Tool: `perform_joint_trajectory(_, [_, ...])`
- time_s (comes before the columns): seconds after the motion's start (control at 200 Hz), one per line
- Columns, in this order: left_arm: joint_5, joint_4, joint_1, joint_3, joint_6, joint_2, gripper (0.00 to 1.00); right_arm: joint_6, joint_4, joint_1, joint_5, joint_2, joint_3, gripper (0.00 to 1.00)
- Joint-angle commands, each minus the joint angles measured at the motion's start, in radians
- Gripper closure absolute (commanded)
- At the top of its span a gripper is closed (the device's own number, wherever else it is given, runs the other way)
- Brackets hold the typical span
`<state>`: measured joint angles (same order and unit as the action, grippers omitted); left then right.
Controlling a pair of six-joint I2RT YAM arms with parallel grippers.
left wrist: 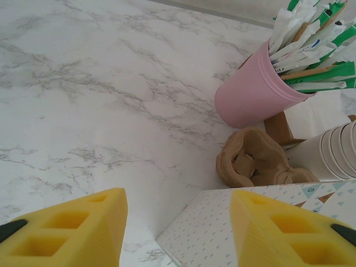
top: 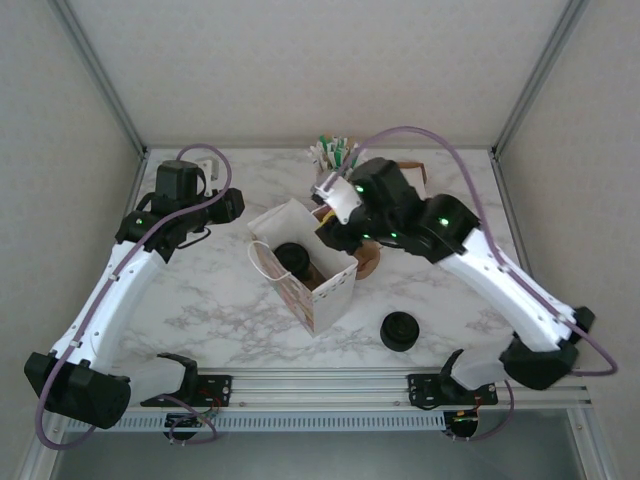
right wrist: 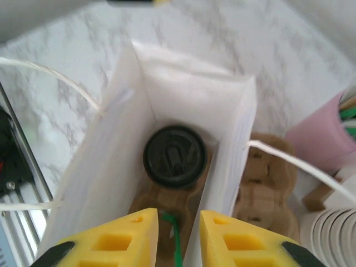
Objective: Pack the takeout coffee
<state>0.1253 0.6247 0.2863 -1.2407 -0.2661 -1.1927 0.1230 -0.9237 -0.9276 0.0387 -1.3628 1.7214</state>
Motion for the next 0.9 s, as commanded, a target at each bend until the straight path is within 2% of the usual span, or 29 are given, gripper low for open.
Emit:
perform_joint_trajectory(0.0, [-0.002, -0.003, 0.003, 0.010, 0.009, 0.010, 0.48, 0.030, 0.207, -0.007, 0.039, 0.112, -0.093, 0.73])
perform_joint_trajectory(0.11, [0.000, -0.006, 0.003, 0.011, 0.009, 0.011, 0.48, 0.035, 0.367, -0.008, 0.004, 0.233, -0.205, 0.72])
perform_joint_trajectory(0.26, [0.002, -0.006, 0.004, 0.009, 0.007, 0.011, 0.48, 0.050, 0.577, -0.006, -0.179, 0.359, -0.336, 0.69])
perform_joint_trajectory(0.385, [-0.002, -0.006, 0.003, 0.010, 0.007, 0.012, 0.48, 0.077, 0.646, 0.012, -0.358, 0.397, -0.384, 0.67])
perform_joint_trajectory(0.491, [0.000, -0.006, 0.004, 0.009, 0.006, 0.012, 0.48, 0.067, 0.663, 0.076, -0.463, 0.392, -0.398, 0.66])
perform_joint_trajectory(0.761, [0.000, -0.006, 0.004, 0.011, 0.006, 0.016, 0.47, -0.157, 0.542, 0.395, -0.384, 0.284, -0.381, 0.65])
perform_joint_trajectory(0.891, [0.003, -0.007, 0.004, 0.009, 0.007, 0.018, 0.47, -0.266, 0.505, 0.534, -0.283, 0.195, -0.360, 0.62])
